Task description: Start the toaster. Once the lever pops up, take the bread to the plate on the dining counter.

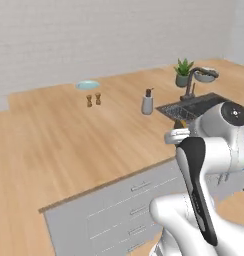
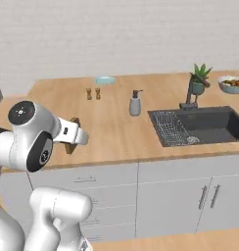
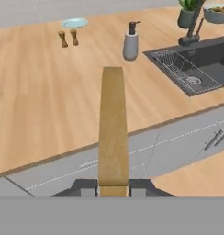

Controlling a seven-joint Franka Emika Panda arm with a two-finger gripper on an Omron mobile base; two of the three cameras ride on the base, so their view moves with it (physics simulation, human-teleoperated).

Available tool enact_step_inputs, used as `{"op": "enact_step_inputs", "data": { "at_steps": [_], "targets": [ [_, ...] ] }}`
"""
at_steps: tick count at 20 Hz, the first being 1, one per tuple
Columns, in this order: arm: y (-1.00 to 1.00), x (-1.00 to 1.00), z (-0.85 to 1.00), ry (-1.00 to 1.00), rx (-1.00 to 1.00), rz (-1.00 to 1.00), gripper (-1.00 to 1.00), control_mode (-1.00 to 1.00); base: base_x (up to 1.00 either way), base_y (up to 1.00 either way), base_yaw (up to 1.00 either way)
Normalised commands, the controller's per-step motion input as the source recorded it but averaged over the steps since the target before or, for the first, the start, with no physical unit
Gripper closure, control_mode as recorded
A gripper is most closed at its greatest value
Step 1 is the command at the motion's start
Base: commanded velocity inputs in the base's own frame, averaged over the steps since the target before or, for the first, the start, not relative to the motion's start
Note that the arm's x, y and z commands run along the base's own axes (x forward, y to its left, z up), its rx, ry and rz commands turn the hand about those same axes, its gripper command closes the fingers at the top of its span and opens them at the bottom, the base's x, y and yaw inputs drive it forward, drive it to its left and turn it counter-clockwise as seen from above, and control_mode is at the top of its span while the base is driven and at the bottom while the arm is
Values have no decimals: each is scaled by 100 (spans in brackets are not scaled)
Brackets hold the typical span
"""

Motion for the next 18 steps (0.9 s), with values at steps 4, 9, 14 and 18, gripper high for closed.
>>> {"op": "enact_step_inputs", "data": {
  "at_steps": [4, 9, 14, 18],
  "targets": [
    [0, 0, 0, 0, 0, 0, 100, 100, -49, 63, 89],
    [0, 0, 0, 0, 0, 0, 100, 100, -58, 97, 56],
    [0, 0, 0, 0, 0, 0, 100, 100, -8, 100, 11],
    [0, 0, 0, 0, 0, 0, 100, 100, 19, 100, -1]
  ]
}}
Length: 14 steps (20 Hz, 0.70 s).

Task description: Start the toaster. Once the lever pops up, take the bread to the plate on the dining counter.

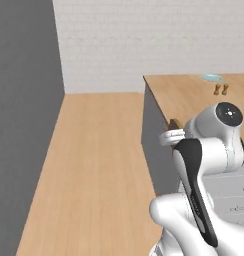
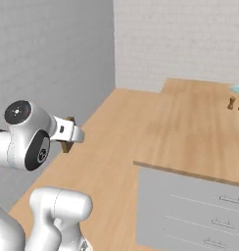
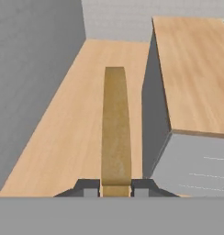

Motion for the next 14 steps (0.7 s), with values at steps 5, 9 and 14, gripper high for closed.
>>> {"op": "enact_step_inputs", "data": {
  "at_steps": [5, 9, 14],
  "targets": [
    [0, 0, 0, 0, 0, 0, 100, 100, 29, 100, -4],
    [0, 0, 0, 0, 0, 0, 100, 100, 41, 100, -17],
    [0, 0, 0, 0, 0, 0, 100, 100, 75, 85, -21]
  ]
}}
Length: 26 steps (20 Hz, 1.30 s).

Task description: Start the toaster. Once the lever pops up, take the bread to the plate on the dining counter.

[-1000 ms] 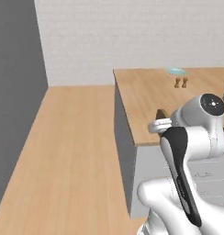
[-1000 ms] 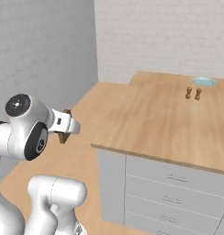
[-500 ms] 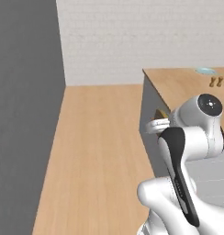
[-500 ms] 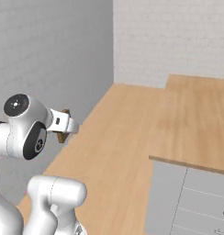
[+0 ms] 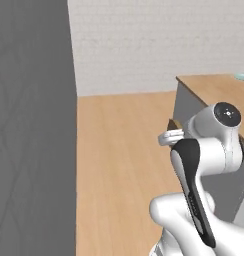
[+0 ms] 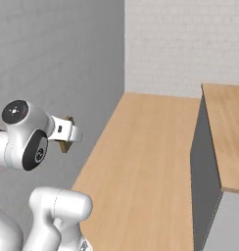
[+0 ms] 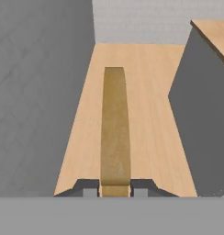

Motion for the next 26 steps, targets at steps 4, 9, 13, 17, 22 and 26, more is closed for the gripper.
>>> {"op": "enact_step_inputs", "data": {
  "at_steps": [4, 9, 13, 17, 22, 26],
  "targets": [
    [0, 0, 0, 0, 0, 0, 100, 100, 97, -12, -8],
    [0, 0, 0, 0, 0, 0, 100, 100, 99, -37, -8],
    [0, 0, 0, 0, 0, 0, 100, 100, 100, -38, 0],
    [0, 0, 0, 0, 0, 0, 100, 100, 100, -22, 0],
    [0, 0, 0, 0, 0, 0, 100, 100, 100, -10, 0],
    [0, 0, 0, 0, 0, 0, 100, 100, 100, -7, 0]
  ]
}}
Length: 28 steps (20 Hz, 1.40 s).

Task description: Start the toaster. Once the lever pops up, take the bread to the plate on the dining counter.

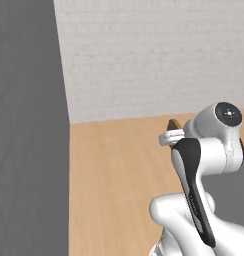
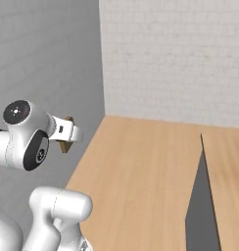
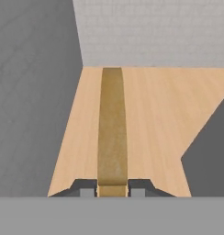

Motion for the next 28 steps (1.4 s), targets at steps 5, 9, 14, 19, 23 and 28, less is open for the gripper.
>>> {"op": "enact_step_inputs", "data": {
  "at_steps": [5, 9, 14, 19, 23, 28],
  "targets": [
    [0, 0, 0, 0, 0, 0, 100, 100, 100, -9, 0],
    [0, 0, 0, 0, 0, 0, 100, 100, 100, -10, 0],
    [0, 0, 0, 0, 0, 0, 100, 100, 100, -10, 0],
    [0, 0, 0, 0, 0, 0, 100, 100, 100, -9, 0],
    [0, 0, 0, 0, 0, 0, 100, 100, 100, -16, 0],
    [0, 0, 0, 0, 0, 0, 100, 100, 100, -23, -31]
  ]
}}
